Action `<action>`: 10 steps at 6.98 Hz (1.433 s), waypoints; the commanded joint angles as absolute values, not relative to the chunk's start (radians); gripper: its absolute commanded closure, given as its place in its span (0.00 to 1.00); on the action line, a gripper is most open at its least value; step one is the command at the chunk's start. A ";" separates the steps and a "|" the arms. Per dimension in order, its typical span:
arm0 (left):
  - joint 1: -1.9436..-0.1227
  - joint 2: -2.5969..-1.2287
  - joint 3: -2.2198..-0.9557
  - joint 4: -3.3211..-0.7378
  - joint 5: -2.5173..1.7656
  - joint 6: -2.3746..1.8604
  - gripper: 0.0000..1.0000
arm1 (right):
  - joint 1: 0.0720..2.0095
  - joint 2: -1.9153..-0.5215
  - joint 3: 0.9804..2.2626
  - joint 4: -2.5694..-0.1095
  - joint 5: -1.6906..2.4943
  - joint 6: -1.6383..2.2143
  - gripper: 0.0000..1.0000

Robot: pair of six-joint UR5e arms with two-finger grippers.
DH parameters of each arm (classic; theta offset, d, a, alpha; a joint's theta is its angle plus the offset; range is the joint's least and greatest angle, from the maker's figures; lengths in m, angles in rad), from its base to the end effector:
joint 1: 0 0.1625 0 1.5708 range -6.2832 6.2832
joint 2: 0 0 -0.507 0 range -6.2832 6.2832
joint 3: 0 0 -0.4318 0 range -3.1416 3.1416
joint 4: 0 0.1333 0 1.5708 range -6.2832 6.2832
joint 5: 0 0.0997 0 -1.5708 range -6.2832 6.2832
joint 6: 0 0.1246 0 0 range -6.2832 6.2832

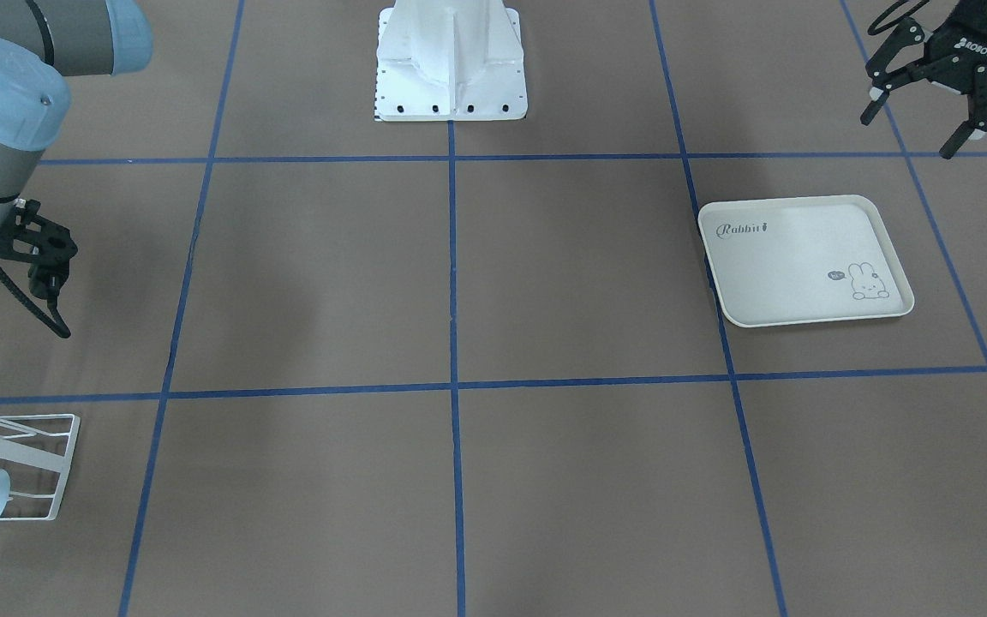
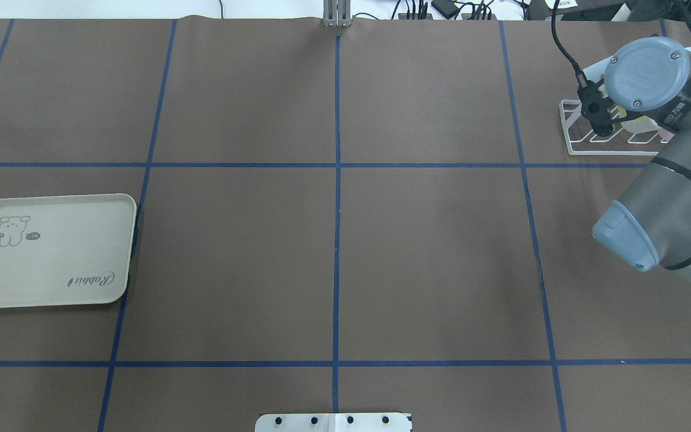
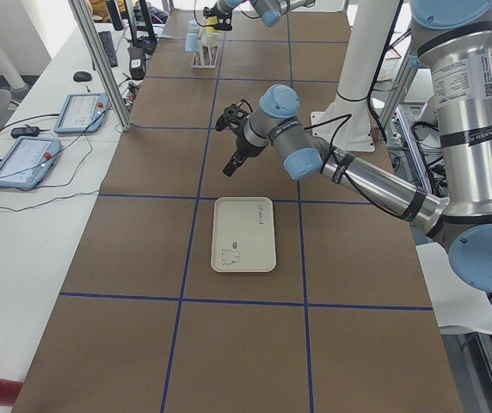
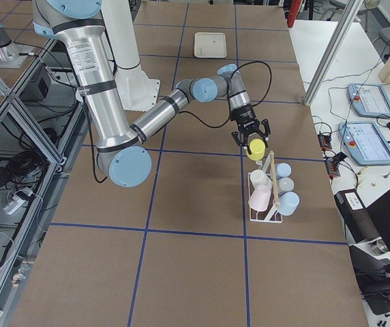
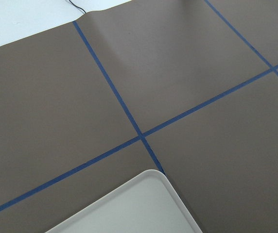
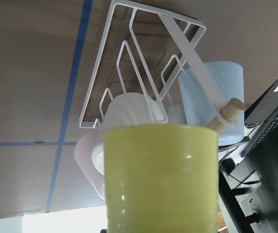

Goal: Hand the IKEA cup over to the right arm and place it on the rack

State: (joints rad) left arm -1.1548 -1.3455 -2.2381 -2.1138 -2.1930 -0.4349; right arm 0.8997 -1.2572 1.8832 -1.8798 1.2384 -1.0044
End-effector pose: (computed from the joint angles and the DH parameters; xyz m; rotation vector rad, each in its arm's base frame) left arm 0.1128 -0.4055 0.4449 0.6314 0.9121 0.2892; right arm -0.2604 -0.6076 0.4726 0.2848 0.4211 -1.5911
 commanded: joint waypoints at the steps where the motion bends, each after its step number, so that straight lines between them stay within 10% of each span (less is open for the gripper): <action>1: -1.155 -1.344 -2.243 -2.114 -2.195 -0.458 0.00 | 0.902 -1.262 1.856 -1.842 1.220 -1.009 0.68; 10: -1.154 -1.347 -2.240 -2.114 -2.195 -0.460 0.00 | 0.896 -1.267 1.802 -1.839 1.209 -1.002 0.64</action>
State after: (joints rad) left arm -1.1536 -1.3468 -2.2395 -2.1138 -2.1951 -0.4602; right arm 0.8967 -1.2636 1.8053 -1.8393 1.2088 -1.0025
